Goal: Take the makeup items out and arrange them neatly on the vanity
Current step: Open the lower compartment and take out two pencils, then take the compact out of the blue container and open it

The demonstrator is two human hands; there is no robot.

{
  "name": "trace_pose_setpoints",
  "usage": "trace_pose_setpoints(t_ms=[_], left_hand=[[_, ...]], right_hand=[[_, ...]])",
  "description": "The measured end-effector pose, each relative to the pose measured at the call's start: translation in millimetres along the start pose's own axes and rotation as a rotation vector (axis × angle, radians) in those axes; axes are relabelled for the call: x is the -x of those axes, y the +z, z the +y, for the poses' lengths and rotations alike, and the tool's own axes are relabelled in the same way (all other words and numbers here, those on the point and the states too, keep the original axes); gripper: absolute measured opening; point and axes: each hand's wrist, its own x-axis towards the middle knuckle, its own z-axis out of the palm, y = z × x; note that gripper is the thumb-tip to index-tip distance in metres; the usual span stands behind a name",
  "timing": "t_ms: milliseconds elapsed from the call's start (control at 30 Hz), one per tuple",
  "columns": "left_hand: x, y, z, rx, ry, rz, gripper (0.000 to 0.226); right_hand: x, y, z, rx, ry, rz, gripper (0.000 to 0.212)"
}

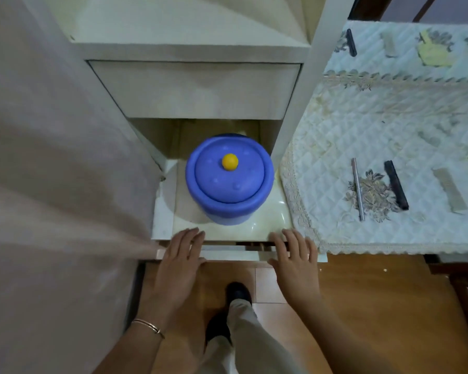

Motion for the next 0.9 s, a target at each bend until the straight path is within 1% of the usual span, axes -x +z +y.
trace_pose_setpoints(t_ms=[100,200,300,433,533,633,700,800,900], left_hand=[[-6,0,-1,0.001,-0.031,0.023,0.039],[-13,0,1,0.025,-0.077,-0.002,0.059],[-17,-2,5,0.043,-0.116,0.008,0.059],[-19,-11,12,0.061,-0.152,0.013,0.048],[-19,-20,11,0.103,-0.162,-0.044,0.046],[-18,-28,1,0.288,-0.158,-0.125,0.041],[-19,-37,-1,0.456,-0.221,-0.131,0.035],[-22,-56,4,0.727,-0.38,-0.025,0.033],[-29,-73,13,0.876,-0.447,0.1,0.044]], right_hand=[[-6,4,3,-0.009,-0.023,0.1,0.056],[-15,5,2,-0.011,-0.023,0.153,0.057],[-21,3,-2,-0.028,0.015,0.145,0.056],[-22,-3,-7,-0.073,0.062,0.102,0.057],[-22,-16,-12,-0.101,0.087,0.022,0.052],[-22,-30,-10,-0.152,0.09,-0.044,0.038],[-24,-37,-8,-0.25,0.105,-0.11,0.032],[-22,-49,-5,-0.418,0.116,-0.153,0.026],[-26,-69,-3,-0.547,0.084,-0.137,0.022]])
